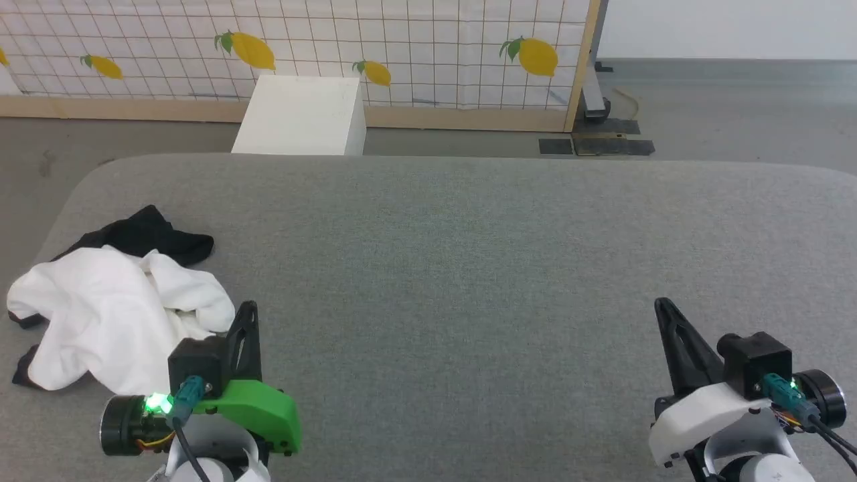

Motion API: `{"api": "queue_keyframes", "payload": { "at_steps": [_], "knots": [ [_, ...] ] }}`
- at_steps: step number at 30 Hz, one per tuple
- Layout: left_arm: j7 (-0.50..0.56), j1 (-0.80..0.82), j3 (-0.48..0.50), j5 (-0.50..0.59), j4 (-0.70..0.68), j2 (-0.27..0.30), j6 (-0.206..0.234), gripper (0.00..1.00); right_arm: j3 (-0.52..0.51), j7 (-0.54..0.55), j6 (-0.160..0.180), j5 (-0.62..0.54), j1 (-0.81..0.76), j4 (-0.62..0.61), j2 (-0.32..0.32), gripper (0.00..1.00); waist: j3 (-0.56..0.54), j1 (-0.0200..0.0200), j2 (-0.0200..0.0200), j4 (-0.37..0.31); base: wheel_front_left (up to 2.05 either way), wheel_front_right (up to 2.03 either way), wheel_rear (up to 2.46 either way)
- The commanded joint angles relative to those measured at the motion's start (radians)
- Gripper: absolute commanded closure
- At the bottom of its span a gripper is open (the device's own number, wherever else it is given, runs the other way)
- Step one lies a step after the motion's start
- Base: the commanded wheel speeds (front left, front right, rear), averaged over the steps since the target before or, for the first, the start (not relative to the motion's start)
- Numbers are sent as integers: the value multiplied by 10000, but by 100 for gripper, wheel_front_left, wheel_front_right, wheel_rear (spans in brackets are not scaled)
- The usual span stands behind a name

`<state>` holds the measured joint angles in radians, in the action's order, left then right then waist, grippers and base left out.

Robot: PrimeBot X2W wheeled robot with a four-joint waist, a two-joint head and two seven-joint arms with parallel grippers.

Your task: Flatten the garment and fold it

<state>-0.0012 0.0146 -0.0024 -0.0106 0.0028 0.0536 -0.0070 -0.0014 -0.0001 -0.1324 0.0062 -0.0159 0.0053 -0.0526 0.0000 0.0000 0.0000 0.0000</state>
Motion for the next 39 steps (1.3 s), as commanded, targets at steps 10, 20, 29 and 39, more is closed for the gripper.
{"api": "queue_keyframes", "payload": {
  "at_steps": [10, 20, 29, 39],
  "knots": [
    [12, -146, 24, 106, -28, -34, 70, 100, 14, 1, 17, -62, 159, -53, 24, 100, 0, 0, 0, 0, 0, 0, 0],
    [12, -146, 24, 106, -28, -34, 70, 100, 14, 1, 17, -62, 159, -53, 24, 100, 0, 0, 0, 0, 0, 0, 0],
    [12, -146, 24, 106, -28, -34, 70, 100, 14, 1, 17, -62, 159, -53, 24, 100, 0, 0, 0, 0, 0, 0, 0],
    [12, -146, 24, 106, -28, -34, 70, 100, 14, 1, 17, -62, 159, -53, 24, 100, 0, 0, 0, 0, 0, 0, 0]
  ]
}}
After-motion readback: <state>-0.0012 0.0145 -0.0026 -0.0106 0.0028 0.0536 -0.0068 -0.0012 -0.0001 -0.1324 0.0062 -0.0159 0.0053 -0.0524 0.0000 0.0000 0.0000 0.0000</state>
